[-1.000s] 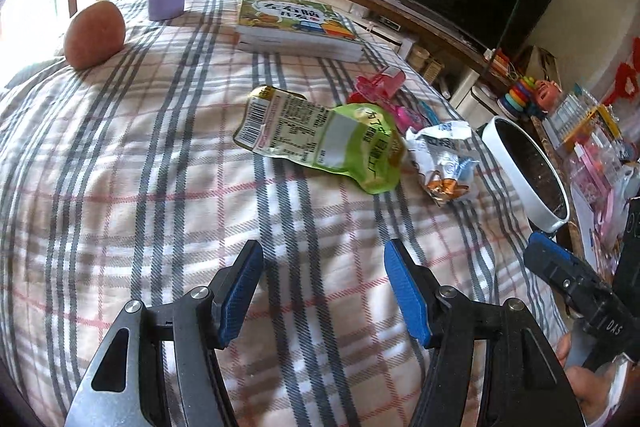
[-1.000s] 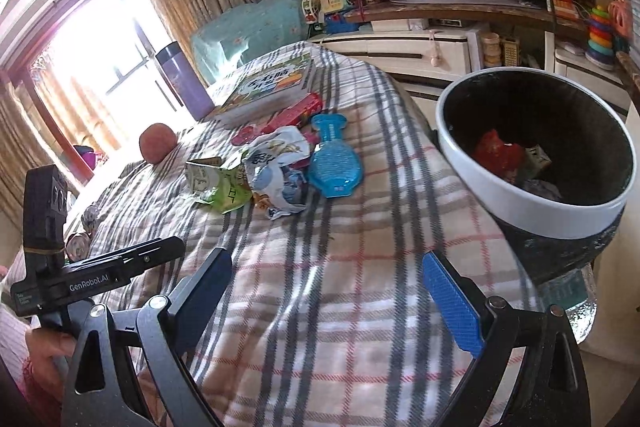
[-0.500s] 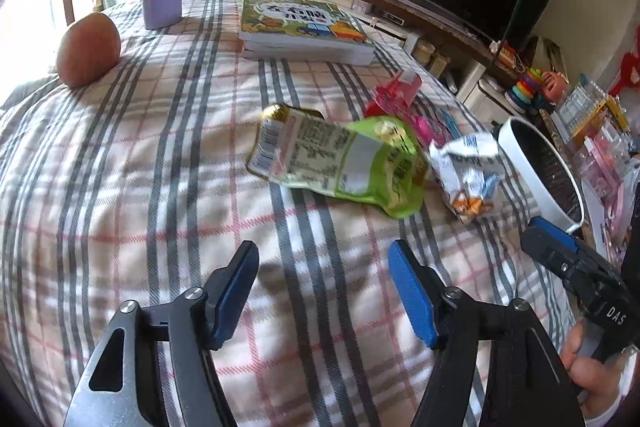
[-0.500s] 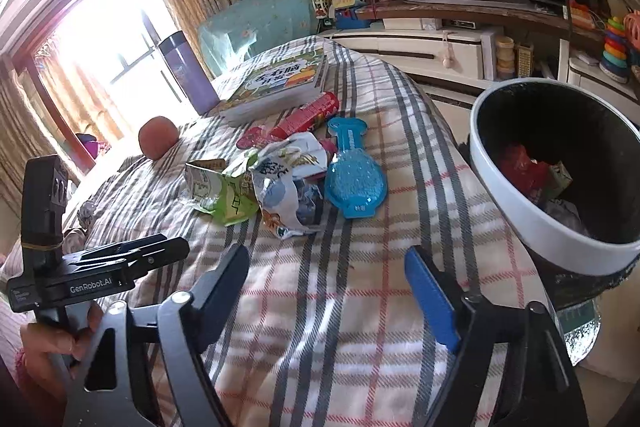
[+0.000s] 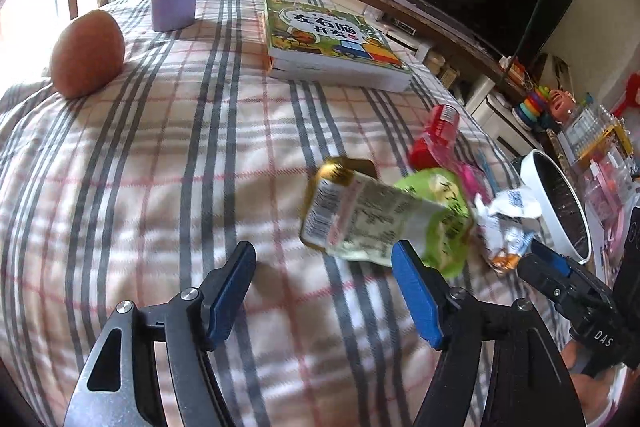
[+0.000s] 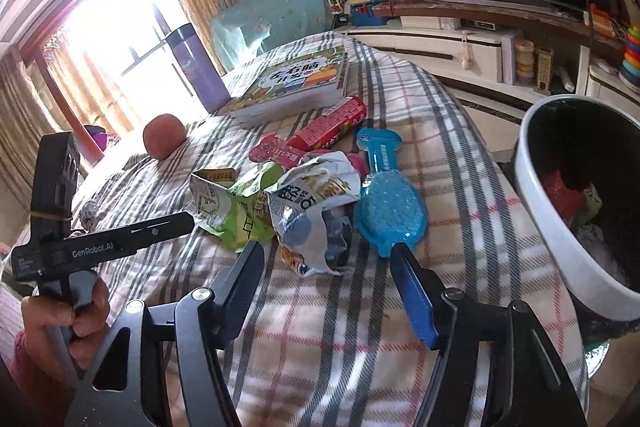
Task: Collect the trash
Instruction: 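Grasp the white snack wrapper with the right gripper while the left grasps the green drink pouch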
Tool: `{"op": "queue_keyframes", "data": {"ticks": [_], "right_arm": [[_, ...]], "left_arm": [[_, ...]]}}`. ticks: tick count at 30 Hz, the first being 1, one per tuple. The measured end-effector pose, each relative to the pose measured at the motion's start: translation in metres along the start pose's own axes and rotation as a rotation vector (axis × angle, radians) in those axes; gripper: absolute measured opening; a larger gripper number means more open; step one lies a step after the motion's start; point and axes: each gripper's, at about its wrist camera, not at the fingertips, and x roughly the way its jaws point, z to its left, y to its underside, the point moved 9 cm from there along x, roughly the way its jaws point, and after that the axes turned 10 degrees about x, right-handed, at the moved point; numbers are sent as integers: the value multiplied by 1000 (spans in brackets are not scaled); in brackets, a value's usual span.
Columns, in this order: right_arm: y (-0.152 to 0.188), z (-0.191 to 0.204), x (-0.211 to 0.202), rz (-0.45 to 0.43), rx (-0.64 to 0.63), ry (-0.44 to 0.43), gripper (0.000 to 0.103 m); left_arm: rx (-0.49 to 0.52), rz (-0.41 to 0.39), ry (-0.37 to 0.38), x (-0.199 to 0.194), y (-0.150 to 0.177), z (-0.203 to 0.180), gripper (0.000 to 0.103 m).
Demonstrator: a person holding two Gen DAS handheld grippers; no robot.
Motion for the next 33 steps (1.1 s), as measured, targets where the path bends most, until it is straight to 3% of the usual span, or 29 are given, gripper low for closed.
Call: {"op": "queue_keyframes", "data": {"ticks": [2,5,6,7,10,16,24,26,28,30,33], "right_arm": [[0,0,5,7,1,-2,60],[1,0,12,23,3,-6,40],[1,1,13,26,5,-14,33],[1,2,12,24,5,-21,31],[1,5,9,10,-11,-17,25],[6,3,0,10,-4,-20,24],[10,-7,-17,-8,20,-19,23],[10,-11,-20,-12,27,-17,23],[10,-14,-24,-17,35,-14,23],[11,-15,-27,-21,40,-12,23],[12,-18,-31,-28,47,-9,23]], "left_arm": [[-4,-9,14,5,-4,2,70],[-5,-23,33,12,-7,3,64],[0,-25,41,13,-7,2,52],[7,-20,54,16,-6,-1,39],[23,-25,67,17,-4,-5,25],[34,-27,115,0,12,-19,9],[133,51,176,-23,54,-52,8],[155,51,138,-26,51,-49,18],[175,21,76,-33,41,-43,40],[194,-11,53,-41,32,-44,47],[246,-47,21,-47,16,-47,47]]}}
